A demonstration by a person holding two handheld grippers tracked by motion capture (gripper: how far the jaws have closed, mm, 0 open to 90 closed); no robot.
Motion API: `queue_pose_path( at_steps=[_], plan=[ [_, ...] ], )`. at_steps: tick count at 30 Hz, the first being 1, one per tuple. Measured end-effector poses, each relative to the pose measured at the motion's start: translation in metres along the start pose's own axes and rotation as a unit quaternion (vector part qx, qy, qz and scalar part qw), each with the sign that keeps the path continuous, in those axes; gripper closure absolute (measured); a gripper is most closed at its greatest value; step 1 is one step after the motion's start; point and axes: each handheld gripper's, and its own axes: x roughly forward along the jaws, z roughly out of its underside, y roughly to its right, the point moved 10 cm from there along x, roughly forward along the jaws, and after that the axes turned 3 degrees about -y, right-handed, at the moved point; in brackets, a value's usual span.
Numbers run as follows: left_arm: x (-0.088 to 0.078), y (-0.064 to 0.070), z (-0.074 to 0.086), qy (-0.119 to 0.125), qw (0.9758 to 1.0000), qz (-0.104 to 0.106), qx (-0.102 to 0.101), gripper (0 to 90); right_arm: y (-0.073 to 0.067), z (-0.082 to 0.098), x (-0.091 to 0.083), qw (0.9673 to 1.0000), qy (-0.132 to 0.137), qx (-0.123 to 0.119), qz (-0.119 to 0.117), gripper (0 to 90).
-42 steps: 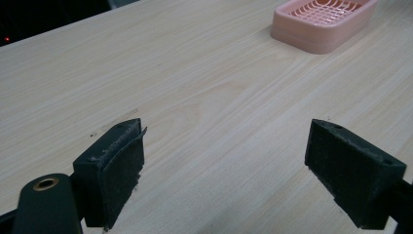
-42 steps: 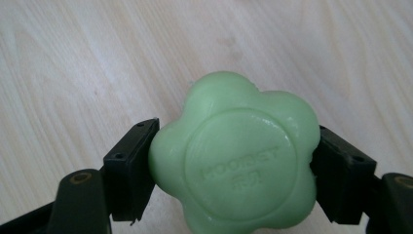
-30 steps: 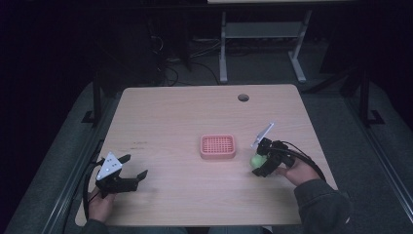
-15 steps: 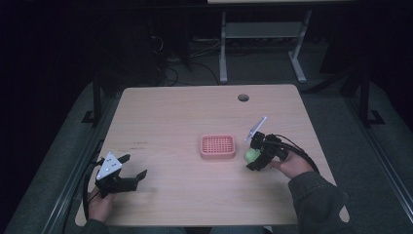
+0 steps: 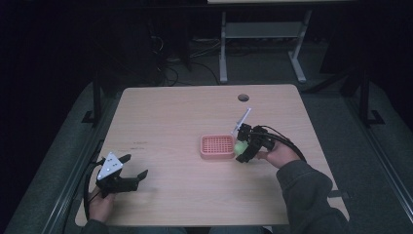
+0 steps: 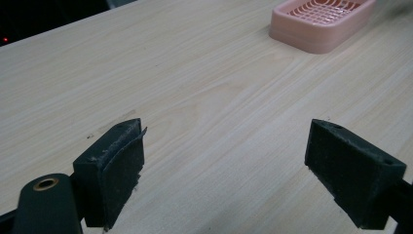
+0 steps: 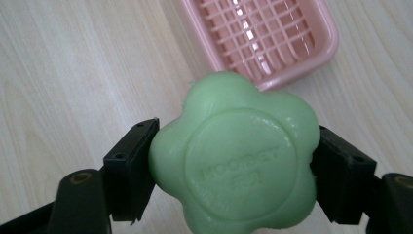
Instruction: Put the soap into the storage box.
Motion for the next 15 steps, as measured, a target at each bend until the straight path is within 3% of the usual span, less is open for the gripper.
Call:
queue_pose_path(
  at_steps=[15],
  plan=[
    [0.002, 0.001, -0.002, 0.001, 1.0000, 0.004, 0.003, 14.1, 0.007, -0.042, 0.005, 0.9999, 0.003, -0.010, -0.003, 25.9]
  ],
)
